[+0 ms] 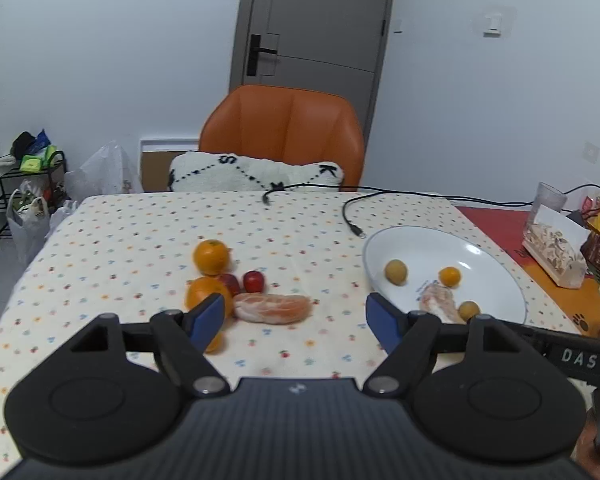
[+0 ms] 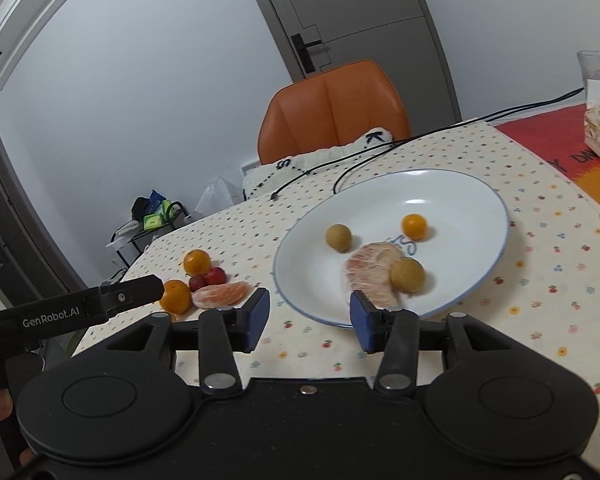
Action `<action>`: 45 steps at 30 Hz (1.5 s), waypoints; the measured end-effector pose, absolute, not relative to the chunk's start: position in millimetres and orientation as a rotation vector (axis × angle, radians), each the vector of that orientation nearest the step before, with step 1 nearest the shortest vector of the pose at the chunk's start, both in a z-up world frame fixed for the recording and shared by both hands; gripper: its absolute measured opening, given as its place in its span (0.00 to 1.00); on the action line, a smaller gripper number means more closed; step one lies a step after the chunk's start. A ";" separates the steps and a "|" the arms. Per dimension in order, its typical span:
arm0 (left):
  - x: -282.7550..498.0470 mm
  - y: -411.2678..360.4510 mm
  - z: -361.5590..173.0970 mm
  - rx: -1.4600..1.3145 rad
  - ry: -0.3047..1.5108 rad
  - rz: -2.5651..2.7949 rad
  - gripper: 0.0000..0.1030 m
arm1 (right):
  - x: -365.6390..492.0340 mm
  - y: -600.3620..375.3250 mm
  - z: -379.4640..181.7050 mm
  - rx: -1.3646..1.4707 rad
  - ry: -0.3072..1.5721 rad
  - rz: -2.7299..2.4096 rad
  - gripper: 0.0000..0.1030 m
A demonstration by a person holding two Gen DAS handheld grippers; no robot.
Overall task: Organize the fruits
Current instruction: 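Withdraw both tools from the plate toward the remaining oranges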
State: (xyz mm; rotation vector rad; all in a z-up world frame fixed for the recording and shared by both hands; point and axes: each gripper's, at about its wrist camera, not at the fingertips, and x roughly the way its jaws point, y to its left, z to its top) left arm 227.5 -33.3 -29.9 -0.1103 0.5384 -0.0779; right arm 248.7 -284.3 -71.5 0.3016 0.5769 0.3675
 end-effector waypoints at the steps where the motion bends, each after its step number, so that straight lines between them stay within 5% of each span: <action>1: 226.4 -30.2 -29.8 -0.112 0.538 -0.074 0.74 | 248.4 -282.2 -70.7 0.298 0.576 0.370 0.46; 13: 216.4 3.5 -35.4 -0.139 0.548 -0.034 0.75 | 247.7 -250.8 -61.5 0.278 0.571 0.445 0.60; 22: 217.7 26.0 -40.1 -0.165 0.559 -0.009 0.75 | 251.2 -222.9 -57.1 0.243 0.556 0.528 1.00; 35: 237.5 48.5 -46.9 -0.239 0.568 -0.017 0.72 | 267.8 -200.2 -56.8 0.233 0.594 0.558 1.00; 45: 265.5 45.6 -61.7 -0.256 0.597 -0.054 0.60 | 284.0 -188.5 -58.8 0.217 0.621 0.534 0.84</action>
